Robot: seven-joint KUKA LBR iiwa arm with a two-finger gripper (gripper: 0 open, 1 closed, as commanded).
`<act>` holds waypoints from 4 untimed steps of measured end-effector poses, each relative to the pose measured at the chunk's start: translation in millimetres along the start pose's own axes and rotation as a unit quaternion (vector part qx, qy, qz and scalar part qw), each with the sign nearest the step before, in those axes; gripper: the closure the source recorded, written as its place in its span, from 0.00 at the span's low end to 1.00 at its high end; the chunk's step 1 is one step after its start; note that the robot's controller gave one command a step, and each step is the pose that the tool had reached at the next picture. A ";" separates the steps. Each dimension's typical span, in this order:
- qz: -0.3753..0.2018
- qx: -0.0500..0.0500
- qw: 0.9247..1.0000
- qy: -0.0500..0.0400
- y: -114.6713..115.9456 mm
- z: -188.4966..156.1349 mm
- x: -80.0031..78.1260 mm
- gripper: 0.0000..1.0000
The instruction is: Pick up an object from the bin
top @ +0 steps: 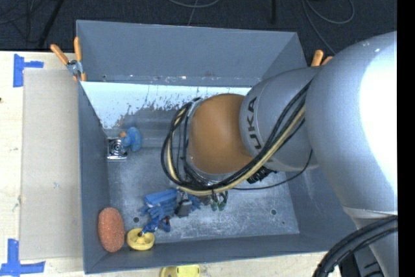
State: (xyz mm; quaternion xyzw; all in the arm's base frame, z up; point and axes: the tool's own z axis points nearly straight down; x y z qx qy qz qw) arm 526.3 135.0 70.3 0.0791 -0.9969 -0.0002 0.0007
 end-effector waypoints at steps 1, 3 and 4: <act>-0.009 0.000 1.000 0.000 7.9 -120.4 -17.4 1.00; -0.009 0.000 1.000 0.001 7.9 -121.4 -17.2 1.00; -0.038 0.000 0.999 -0.007 -10.1 -156.3 -18.2 1.00</act>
Offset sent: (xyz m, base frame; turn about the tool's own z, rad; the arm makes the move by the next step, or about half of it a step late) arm 0.0000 0.0000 0.0000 0.0000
